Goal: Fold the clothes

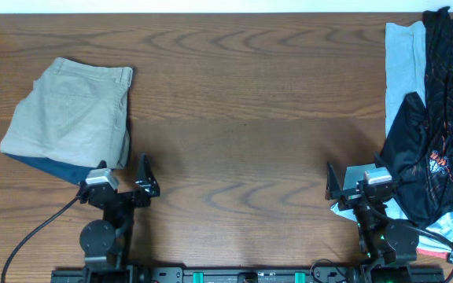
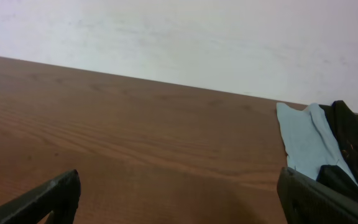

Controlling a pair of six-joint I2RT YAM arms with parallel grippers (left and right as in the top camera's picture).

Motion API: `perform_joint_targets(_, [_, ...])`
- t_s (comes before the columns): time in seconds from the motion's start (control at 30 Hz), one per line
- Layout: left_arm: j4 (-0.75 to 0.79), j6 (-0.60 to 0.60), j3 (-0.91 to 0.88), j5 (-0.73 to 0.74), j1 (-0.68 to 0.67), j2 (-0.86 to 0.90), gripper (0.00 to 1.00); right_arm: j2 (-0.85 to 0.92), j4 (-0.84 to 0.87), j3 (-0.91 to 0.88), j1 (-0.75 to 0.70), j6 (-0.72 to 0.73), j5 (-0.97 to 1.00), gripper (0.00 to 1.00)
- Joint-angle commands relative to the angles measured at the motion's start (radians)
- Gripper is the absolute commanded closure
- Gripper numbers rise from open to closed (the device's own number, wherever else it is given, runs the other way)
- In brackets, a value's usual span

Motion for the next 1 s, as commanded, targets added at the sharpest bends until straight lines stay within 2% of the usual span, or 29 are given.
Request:
perform_joint_targets(0.0, [0.074, 0.114, -0.043, -0.006, 0.004, -0.009, 0.02, -0.003, -0.004, -0.001, 0.01, -0.013, -0.008, 0.01])
perform_joint_targets(0.1, [0.059, 0.164, -0.043, -0.005, 0.004, -0.009, 0.02, -0.003, -0.004, -0.001, 0.01, -0.013, -0.008, 0.01])
perform_joint_targets(0.2, [-0.062, 0.169, -0.043, -0.005, 0.004, -0.009, 0.02, -0.003, -0.004, -0.001, 0.01, -0.013, -0.008, 0.01])
perform_joint_targets(0.97, [-0.064, 0.169, -0.043, -0.005, 0.001, -0.007, 0.02, -0.003, -0.004, -0.001, 0.01, -0.013, -0.008, 0.01])
